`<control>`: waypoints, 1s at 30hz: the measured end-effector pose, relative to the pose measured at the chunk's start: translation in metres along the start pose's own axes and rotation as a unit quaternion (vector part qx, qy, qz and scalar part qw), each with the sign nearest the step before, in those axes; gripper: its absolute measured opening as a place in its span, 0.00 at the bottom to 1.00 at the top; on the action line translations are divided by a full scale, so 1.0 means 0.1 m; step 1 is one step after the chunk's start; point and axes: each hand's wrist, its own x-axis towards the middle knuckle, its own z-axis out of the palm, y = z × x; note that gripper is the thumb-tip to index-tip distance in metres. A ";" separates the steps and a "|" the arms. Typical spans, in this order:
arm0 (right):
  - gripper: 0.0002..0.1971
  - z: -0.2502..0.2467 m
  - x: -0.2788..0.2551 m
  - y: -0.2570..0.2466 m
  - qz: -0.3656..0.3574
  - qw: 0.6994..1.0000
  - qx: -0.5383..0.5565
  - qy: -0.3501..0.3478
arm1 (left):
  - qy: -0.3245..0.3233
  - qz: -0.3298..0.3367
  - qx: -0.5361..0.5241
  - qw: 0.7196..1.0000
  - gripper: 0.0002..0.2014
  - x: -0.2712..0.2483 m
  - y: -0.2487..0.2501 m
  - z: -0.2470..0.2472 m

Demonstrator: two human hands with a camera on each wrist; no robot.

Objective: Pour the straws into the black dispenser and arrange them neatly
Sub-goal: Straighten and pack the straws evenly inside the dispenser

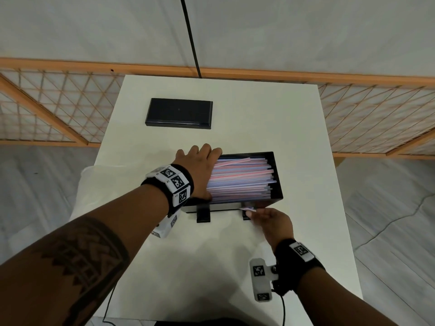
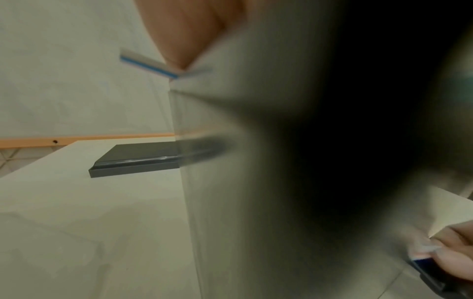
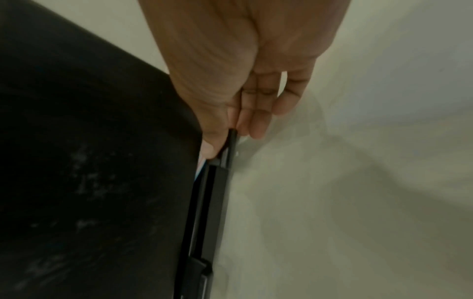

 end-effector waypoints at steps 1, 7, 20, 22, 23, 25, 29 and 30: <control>0.14 0.04 -0.01 0.00 -0.003 1.000 0.008 0.019 | 0.002 -0.001 0.001 1.000 0.56 0.00 0.00 0.00; 0.09 0.22 -0.17 -0.02 -0.008 0.989 0.087 0.116 | 0.010 -0.005 0.006 1.000 0.55 0.02 0.01 0.00; 0.05 0.13 -0.20 0.11 -0.031 0.985 0.150 0.078 | 0.025 -0.003 0.001 1.000 0.55 0.03 0.00 0.02; 0.05 -0.10 -0.29 0.07 -0.047 0.979 0.195 0.028 | 0.024 0.001 0.000 1.000 0.55 0.02 -0.01 0.02; 0.07 -0.26 -0.35 0.04 -0.059 0.975 0.213 0.005 | 0.024 0.004 -0.002 1.000 0.56 0.02 -0.02 0.03; 0.07 -0.63 -0.50 -0.09 -0.094 0.971 0.215 -0.038 | 0.023 0.009 -0.007 1.000 0.56 0.01 -0.02 0.03; 0.06 -1.34 -0.84 -0.57 -0.196 0.972 0.099 -0.085 | 0.015 0.020 -0.016 1.000 0.60 0.01 -0.04 0.02; 0.09 -1.47 -0.91 -0.75 -0.221 0.967 0.084 -0.092 | 0.009 0.026 -0.022 0.999 0.61 0.02 -0.05 0.02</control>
